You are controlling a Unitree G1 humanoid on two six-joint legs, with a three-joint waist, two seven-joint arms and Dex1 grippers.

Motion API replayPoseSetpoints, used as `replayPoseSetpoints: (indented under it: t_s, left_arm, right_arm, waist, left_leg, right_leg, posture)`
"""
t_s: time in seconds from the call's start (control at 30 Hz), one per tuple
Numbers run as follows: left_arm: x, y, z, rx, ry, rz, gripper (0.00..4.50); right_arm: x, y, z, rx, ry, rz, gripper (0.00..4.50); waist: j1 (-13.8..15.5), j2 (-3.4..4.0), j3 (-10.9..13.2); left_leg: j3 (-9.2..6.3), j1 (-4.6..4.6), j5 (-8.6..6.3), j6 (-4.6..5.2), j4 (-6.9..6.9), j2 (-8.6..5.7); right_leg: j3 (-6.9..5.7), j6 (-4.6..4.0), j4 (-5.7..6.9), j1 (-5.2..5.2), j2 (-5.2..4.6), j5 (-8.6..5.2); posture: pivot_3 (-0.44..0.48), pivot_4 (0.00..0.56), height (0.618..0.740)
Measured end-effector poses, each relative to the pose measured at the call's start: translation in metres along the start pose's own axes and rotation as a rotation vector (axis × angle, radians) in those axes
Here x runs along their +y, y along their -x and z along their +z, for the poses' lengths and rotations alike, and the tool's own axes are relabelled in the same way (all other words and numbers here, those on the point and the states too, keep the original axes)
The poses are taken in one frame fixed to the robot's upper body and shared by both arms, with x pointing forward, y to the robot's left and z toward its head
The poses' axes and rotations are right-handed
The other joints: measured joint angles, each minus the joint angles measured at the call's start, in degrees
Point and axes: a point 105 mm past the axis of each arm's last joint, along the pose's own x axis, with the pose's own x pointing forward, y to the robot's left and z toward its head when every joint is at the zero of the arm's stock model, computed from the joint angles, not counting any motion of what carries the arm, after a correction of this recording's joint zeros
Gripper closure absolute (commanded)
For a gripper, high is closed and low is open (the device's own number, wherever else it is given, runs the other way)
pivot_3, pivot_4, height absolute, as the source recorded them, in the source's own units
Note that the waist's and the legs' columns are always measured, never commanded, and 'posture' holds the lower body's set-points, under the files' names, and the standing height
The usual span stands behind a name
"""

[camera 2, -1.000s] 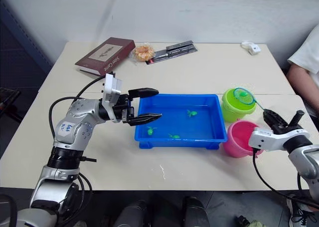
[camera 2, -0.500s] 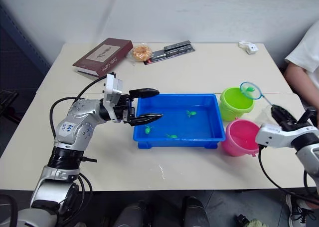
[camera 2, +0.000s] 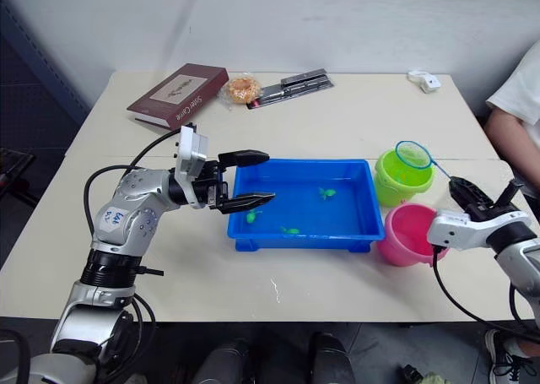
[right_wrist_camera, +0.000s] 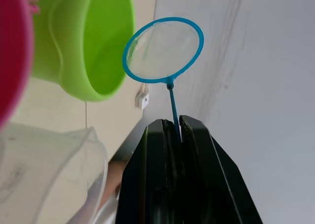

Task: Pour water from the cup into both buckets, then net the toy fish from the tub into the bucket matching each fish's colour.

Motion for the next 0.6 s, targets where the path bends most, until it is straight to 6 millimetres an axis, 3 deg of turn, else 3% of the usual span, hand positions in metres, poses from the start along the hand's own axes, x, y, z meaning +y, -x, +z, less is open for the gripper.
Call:
replayPoseSetpoints:
  t_s: [0.2, 0.37, 0.47, 0.6]
  left_arm:
    - [0.0, 0.0, -0.001, 0.0, 0.002, 0.003, 0.04]
    - [-0.002, 0.007, -0.007, 0.021, 0.013, 0.01, 0.04]
    - [0.0, 0.027, -0.009, 0.064, -0.005, 0.024, 0.04]
    - [0.003, 0.068, -0.008, 0.141, -0.063, 0.069, 0.04]
  right_arm:
    - [0.007, 0.002, 0.002, 0.004, -0.027, 0.015, 4.5]
    - [-0.022, 0.002, 0.006, -0.031, -0.182, -0.112, 4.5]
    - [-0.029, 0.002, 0.022, -0.13, -0.451, -0.044, 4.5]
    - [-0.026, 0.011, 0.064, -0.323, -0.806, 0.199, 4.5]
  waist:
    - [-0.1, 0.0, 0.0]
    - [-0.1, 0.0, 0.0]
    - [-0.2, 0.0, 0.0]
    - [-0.3, 0.04, 0.0]
  left_leg:
    - [-0.01, 0.01, 0.0, 0.0, -0.01, 0.0]
    - [-0.08, 0.02, 0.0, 0.0, -0.01, 0.01]
    - [-0.15, 0.02, 0.0, 0.0, -0.02, 0.07]
    - [-0.17, 0.02, 0.0, 0.0, -0.01, 0.05]
  right_leg:
    - [0.02, 0.0, 0.01, -0.01, 0.0, 0.0]
    - [0.02, 0.0, 0.02, -0.01, 0.01, 0.0]
    - [-0.01, 0.0, -0.01, 0.0, 0.07, 0.0]
    - [-0.03, -0.02, 0.01, 0.0, 0.02, -0.01]
  posture:
    - [0.0, 0.15, 0.74]
    - [0.0, 0.15, 0.74]
    - [0.0, 0.15, 0.74]
    - [0.0, 0.15, 0.74]
